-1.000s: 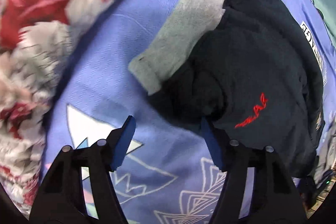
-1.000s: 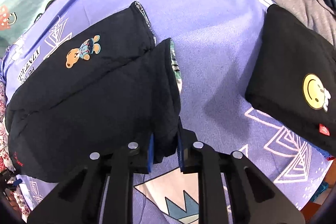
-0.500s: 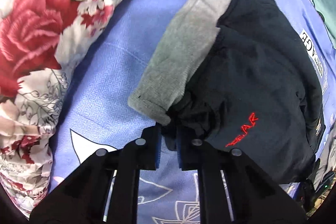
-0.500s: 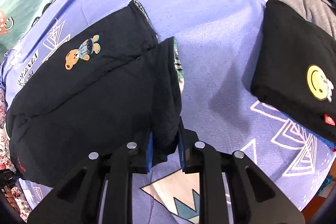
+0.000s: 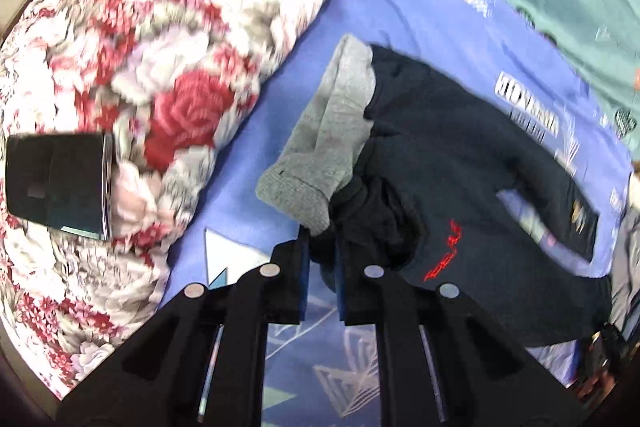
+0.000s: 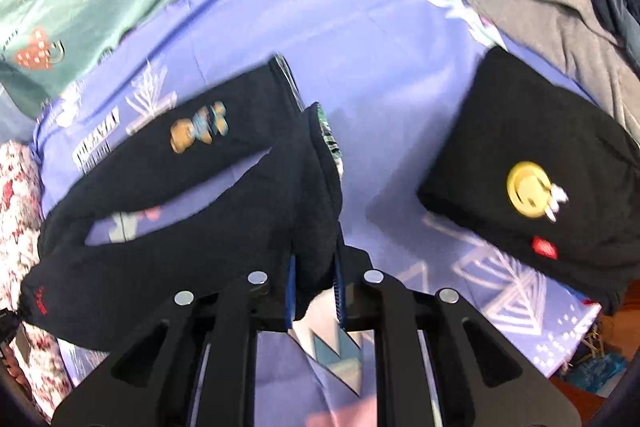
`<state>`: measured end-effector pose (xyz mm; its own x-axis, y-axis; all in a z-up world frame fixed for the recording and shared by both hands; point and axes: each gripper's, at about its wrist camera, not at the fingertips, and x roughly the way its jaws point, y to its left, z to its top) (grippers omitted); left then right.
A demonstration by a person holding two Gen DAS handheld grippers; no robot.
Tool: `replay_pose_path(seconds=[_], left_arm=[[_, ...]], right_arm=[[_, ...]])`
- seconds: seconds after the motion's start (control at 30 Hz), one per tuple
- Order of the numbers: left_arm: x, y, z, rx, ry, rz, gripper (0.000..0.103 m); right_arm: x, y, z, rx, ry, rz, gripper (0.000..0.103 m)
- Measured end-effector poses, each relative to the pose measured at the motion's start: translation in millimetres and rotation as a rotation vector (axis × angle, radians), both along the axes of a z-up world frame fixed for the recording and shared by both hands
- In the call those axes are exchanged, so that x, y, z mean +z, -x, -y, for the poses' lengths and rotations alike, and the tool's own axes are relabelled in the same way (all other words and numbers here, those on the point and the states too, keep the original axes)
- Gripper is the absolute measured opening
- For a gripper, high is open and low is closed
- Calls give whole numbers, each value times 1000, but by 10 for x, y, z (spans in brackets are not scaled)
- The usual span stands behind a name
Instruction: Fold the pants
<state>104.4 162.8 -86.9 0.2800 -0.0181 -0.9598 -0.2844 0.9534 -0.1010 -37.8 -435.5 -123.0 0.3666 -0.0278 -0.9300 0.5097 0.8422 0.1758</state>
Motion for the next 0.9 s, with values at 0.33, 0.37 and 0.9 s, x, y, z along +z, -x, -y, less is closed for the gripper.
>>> replay_pose_path(seconds=[0.33,0.37,0.9], left_arm=[[-690,181,33,-12,-262,-162,63],[-617,174,46,-14,-291,-142,63],[-671,-199,887,-138,-154,36,72]], right_arm=[[-363,82,-123,20,333,-169,56],[-253,64,-182,41,347,-111,56],[-271,-572,-116,111,164,6,60]])
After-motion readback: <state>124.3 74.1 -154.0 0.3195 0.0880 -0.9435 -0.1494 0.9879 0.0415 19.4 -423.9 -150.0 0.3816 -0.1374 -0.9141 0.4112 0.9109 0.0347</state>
